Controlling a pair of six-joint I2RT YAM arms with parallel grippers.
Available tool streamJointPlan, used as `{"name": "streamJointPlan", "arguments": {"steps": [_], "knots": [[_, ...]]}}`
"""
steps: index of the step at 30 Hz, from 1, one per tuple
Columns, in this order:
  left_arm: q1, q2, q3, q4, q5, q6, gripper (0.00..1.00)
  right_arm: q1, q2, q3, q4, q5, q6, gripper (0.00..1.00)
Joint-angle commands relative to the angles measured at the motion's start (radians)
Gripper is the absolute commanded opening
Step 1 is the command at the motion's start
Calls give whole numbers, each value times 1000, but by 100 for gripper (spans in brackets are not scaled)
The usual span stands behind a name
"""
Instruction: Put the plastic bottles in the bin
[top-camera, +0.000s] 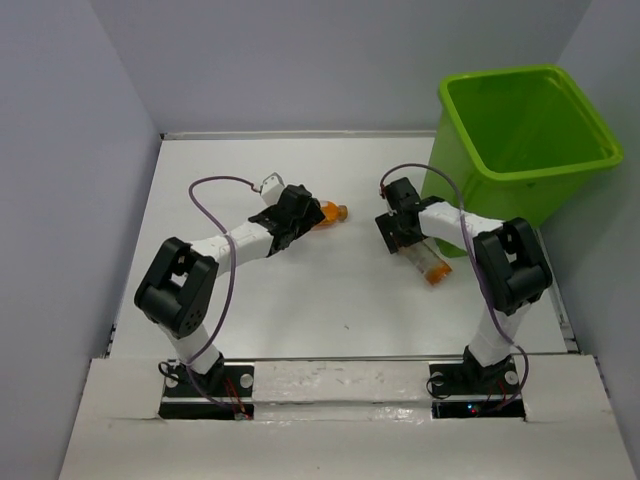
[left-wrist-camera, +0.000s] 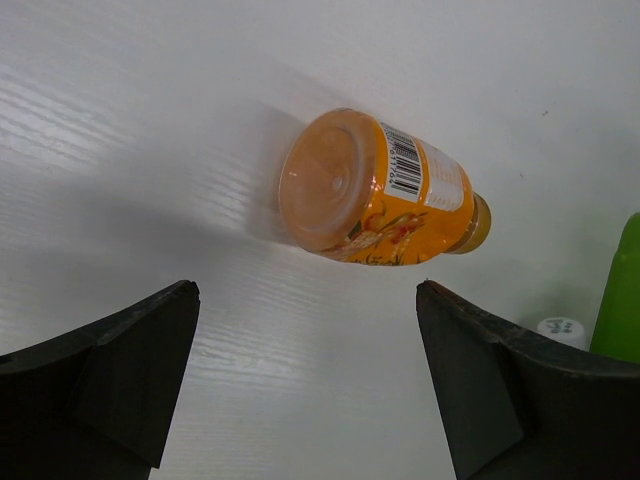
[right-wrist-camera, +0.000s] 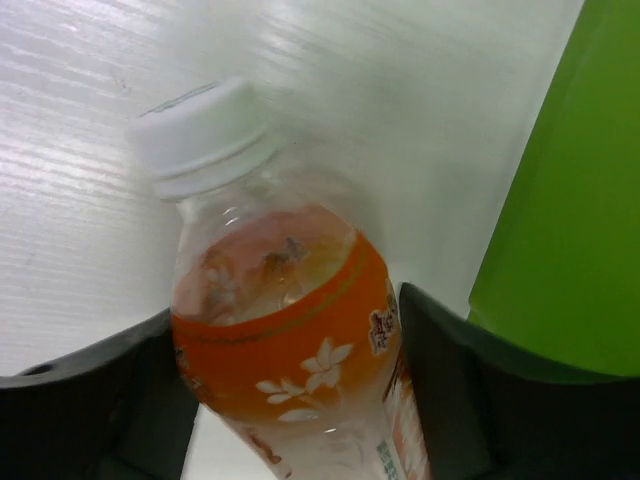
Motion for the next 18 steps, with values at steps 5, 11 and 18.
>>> {"name": "streamJointPlan", "arguments": {"steps": [5,11,18], "knots": [[31,98,96,49,60,-10,99,92,-149,-86,95,-92,127,40],[33,83,65,128,68,-1,99,198,-503,-45,35,-126,155,28],[31,54,36,220,105,45,99,221,-709,223,6,-201,106,25]]}}
